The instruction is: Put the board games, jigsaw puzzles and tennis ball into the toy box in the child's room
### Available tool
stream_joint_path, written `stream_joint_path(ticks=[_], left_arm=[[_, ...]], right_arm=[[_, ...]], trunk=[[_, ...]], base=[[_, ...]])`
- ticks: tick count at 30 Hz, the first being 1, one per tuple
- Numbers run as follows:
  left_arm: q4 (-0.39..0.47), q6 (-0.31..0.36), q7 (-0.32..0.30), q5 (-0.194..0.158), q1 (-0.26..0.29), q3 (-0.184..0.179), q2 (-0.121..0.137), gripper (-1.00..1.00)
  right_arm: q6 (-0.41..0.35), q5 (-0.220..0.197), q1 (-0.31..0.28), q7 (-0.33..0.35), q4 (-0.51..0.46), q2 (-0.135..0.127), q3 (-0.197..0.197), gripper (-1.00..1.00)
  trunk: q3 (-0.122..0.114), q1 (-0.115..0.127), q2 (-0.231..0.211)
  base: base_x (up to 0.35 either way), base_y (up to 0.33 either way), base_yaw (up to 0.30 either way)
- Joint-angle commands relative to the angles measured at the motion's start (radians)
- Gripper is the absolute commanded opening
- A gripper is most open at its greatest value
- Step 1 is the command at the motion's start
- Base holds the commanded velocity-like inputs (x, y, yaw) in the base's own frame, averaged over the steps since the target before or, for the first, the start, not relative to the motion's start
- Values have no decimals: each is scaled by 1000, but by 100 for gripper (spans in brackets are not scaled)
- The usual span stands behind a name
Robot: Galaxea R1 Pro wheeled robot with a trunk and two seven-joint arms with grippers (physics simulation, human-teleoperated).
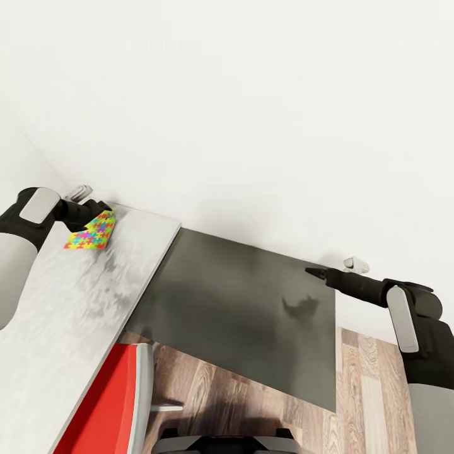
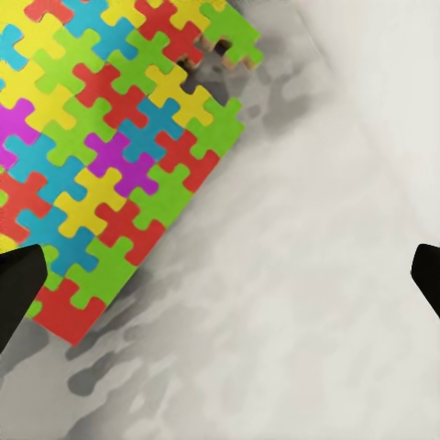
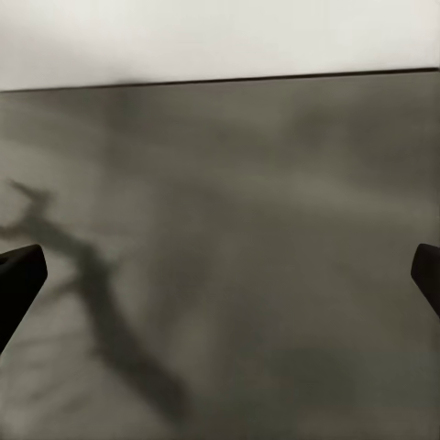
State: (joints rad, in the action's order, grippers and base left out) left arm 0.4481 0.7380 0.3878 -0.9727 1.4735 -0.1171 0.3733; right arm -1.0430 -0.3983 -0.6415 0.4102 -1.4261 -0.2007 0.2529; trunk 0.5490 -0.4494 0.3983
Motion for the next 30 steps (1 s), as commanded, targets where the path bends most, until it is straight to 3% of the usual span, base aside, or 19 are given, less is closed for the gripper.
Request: stream_joint_path(ticks=[1, 15, 23, 30], left_arm=[[1, 1, 8, -11, 1, -7, 2, 100], [1, 0, 9, -4, -3, 0, 17, 100], [1, -1, 11, -4, -5, 2, 66, 100], [1, -3, 15, -4, -5, 3, 88, 100]], right_arm=[[-4, 9, 0, 10, 0, 0, 1, 100], [-4, 9, 2, 10, -2, 1, -1, 100], [-4, 9, 2, 10, -8, 1, -2, 100], [-4, 9, 8, 10, -18, 1, -3, 100]], trunk=[[1, -1, 2], [1, -1, 2], [1, -1, 2], [1, -1, 2]], base=[[1, 0, 0], [0, 0, 0], [0, 0, 0], [0, 0, 0]])
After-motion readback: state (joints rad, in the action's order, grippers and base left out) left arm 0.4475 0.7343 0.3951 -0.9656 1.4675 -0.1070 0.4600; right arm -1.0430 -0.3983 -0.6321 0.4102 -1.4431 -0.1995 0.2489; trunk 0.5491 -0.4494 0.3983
